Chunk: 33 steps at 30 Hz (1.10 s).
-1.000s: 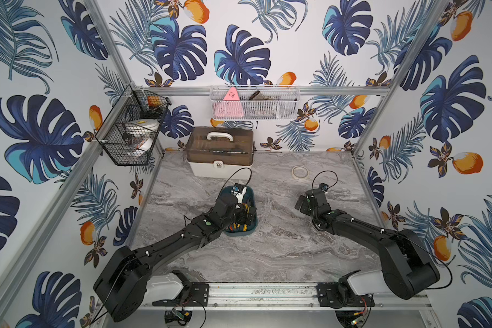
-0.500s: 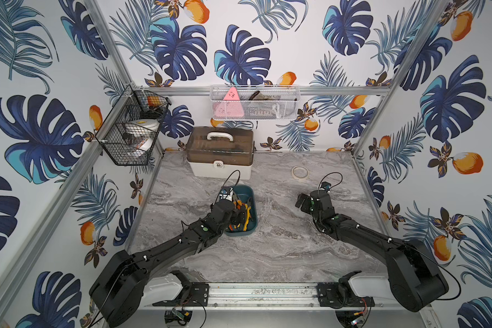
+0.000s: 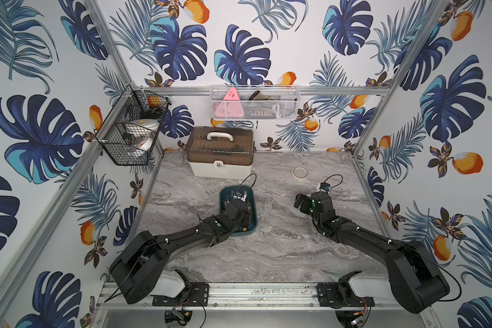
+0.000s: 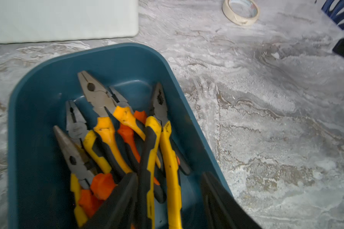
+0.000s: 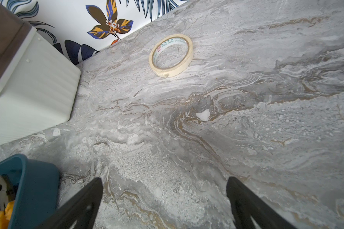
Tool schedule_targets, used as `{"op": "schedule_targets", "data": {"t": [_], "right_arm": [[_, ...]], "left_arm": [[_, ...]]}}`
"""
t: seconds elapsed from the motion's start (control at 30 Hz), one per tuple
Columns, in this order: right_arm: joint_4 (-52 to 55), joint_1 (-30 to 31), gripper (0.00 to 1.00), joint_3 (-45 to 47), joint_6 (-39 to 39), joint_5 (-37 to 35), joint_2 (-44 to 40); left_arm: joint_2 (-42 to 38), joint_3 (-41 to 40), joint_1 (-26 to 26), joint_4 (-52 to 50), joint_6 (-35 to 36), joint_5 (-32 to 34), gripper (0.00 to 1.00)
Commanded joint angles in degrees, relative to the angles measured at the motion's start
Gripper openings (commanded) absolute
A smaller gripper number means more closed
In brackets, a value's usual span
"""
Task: Take the pliers out of the storage box
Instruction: Pick up the pliers from the storage box.
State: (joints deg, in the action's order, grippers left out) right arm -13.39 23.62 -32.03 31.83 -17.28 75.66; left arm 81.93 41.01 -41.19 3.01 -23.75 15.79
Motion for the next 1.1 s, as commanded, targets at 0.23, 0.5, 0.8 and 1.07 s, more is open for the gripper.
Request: {"op": "schedule_targets", "data": {"t": [0.23,0.5,0.8,1.07], "right_arm": [[-1.73,0.12,1.0,0.68,-1.18,0.17,-1.42],[-0.64,0.14,1.0,0.13,-1.51,-0.1,-1.27],[-0.47,0.15,1.0,0.43,-1.7,-0.74,-1.89],[0.27,0.13,1.0,0.05,-1.71,-1.2,-1.65]], "left_arm": [[4.55,5.61,-4.31,-10.24,0.85,15.95,0.48],[5.31,5.97,-4.33,-11.33,0.11,16.11,0.47],[9.5,8.56,-4.25,-13.99,-0.8,15.2,0.43],[15.08,12.63,-4.28,-17.61,-1.04,15.65,0.36]]}}
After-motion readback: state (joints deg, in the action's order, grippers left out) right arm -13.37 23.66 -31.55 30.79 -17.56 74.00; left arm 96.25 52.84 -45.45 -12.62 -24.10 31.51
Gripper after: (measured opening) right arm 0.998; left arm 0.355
